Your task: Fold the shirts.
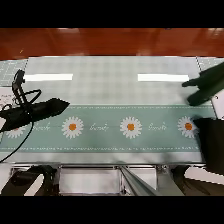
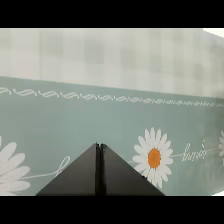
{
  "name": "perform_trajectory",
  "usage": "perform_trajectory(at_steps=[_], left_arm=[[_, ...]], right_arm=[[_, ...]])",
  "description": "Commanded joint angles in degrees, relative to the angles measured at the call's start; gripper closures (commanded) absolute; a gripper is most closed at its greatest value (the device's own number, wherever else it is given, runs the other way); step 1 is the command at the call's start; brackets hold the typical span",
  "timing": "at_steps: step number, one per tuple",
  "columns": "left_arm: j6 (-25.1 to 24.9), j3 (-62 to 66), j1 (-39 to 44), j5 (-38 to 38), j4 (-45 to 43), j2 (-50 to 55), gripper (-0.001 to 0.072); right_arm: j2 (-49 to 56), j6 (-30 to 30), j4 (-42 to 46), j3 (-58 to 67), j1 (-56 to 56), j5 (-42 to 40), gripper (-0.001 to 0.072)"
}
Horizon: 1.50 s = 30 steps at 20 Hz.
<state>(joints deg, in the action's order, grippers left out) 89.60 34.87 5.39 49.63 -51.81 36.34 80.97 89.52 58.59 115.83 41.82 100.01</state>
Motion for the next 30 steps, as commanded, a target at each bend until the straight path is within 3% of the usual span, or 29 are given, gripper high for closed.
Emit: perform_trajectory(at_steps=[1,7,10,16,17,18,22,24,25,26,27,28,30], left_arm=[[0.0,0.0,0.0,-2.4,0.0,0.0,0.0689],[0.0,0.0,-0.1,-11.2,0.0,0.1,0.0688],[-0.6,0.0,-0.1,-15.5,-0.1,1.4,0.0689],[-2.3,0.0,-0.1,-16.4,-0.2,8.2,0.0689],[-3.0,0.0,-0.1,-16.8,-0.2,9.3,0.0689],[-3.7,0.0,-0.1,-17.4,-0.2,10.4,0.0689],[-4.1,1.9,-0.1,-19.1,0.0,14.1,0.0689],[-7.3,6.0,-0.3,-19.6,0.0,14.2,0.0689],[-8.2,8.8,-1.1,-19.5,0.0,14.2,0.0689],[-8.2,12.2,-2.4,-18.9,0.0,14.2,0.0688],[-8.2,15.7,-3.8,-18.1,-0.2,14.2,0.0688],[-8.2,19.6,-5.5,-17.1,-0.2,14.2,0.0689],[-8.3,27.1,-8.1,-15.3,-0.2,14.8,0.0689]], right_arm=[[-1.8,1.3,-1.2,-0.4,11.1,6.4,0.0685],[-12.5,0.6,8.9,-15.5,25.9,6.6,0.0684],[-19.5,0.4,20.5,-29.4,30.5,6.6,0.0684],[-27.4,-0.6,34.1,-50.6,33.0,6.8,0.0679],[-27.5,-0.3,36.2,-52.2,33.0,7.0,0.0526],[-27.5,-0.1,36.7,-52.9,33.0,6.9,0.0291],[-27.5,0.7,36.5,-52.8,33.0,6.7,0.0301],[-27.4,3.1,31.7,-52.0,33.0,2.1,0.0310],[-27.4,4.5,26.9,-50.8,32.9,-1.3,0.0356],[-27.3,5.0,21.1,-49.2,32.2,-4.7,0.0459],[-26.8,4.9,13.6,-47.2,30.9,-9.1,0.0614],[-26.2,3.1,5.1,-45.3,28.6,-14.1,0.0683],[-24.4,-1.4,-9.6,-41.5,19.2,-26.2,0.0684]])
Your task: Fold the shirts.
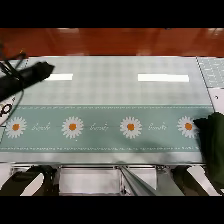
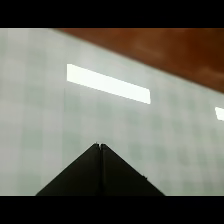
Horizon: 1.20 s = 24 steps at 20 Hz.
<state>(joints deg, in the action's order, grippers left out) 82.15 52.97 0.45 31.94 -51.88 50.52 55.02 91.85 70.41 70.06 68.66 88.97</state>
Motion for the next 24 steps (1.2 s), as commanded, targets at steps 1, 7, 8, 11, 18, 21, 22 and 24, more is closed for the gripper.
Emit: perform_trajectory(at_steps=[1,7,8,11,18,21,22,24], left_arm=[[-2.2,13.3,-4.0,4.8,-0.2,1.9,0.0689],[-1.4,26.9,3.6,24.8,-8.7,19.3,0.0691],[4.2,25.7,7.5,23.7,-19.3,20.5,0.0691],[21.2,17.1,15.4,20.5,-42.0,20.5,0.0689],[22.5,6.0,12.7,10.5,-42.6,20.6,0.0688],[22.5,5.9,12.8,12.3,-42.6,20.6,0.0689],[22.5,5.9,12.8,13.9,-42.6,20.6,0.0689],[22.5,5.9,12.8,13.6,-42.6,20.7,0.0689]], right_arm=[[2.8,-7.2,-24.9,6.5,-15.6,-20.5,0.0684],[16.3,-3.3,9.0,13.9,-69.6,-33.4,0.0684],[19.1,1.9,19.2,13.9,-75.7,-32.6,0.0684],[26.3,7.8,29.9,11.7,-83.1,-27.8,0.0684],[32.1,10.3,29.7,8.3,-77.3,-29.4,0.0683],[31.8,10.3,29.9,8.3,-76.5,-28.5,0.0683],[31.8,10.3,30.2,8.3,-76.5,-28.7,0.0683],[31.8,10.3,30.1,8.3,-76.5,-28.9,0.0683]])
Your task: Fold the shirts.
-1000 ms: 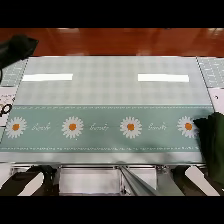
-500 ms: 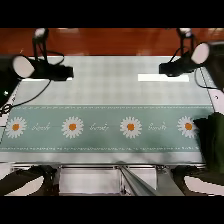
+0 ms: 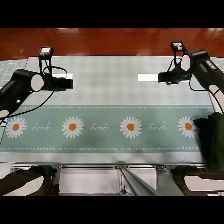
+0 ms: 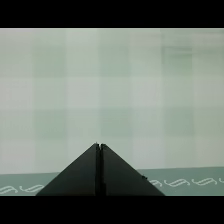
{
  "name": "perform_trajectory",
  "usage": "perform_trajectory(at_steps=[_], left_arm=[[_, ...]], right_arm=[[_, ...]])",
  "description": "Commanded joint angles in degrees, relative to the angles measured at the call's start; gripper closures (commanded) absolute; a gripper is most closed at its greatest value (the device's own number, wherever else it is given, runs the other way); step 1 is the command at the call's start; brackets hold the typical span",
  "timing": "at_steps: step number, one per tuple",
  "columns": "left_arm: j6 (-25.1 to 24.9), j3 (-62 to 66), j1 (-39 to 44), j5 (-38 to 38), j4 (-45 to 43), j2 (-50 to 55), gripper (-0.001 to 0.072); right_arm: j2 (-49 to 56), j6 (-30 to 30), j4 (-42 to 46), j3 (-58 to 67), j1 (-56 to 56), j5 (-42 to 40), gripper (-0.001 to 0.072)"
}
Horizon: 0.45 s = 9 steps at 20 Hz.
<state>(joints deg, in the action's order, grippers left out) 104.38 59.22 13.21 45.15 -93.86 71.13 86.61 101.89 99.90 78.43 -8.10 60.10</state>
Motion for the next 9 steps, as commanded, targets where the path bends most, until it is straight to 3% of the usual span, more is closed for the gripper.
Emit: perform_trajectory(at_steps=[1,9], left_arm=[[0.3,-0.3,0.0,-0.3,-0.6,0.2,0.0689],[0.3,-0.3,0.0,-4.8,-0.6,0.3,0.0688]], right_arm=[[0.2,0.3,0.6,-0.1,0.3,0.0,0.0683],[0.2,0.3,0.7,-0.1,0.3,-0.1,0.0683]])
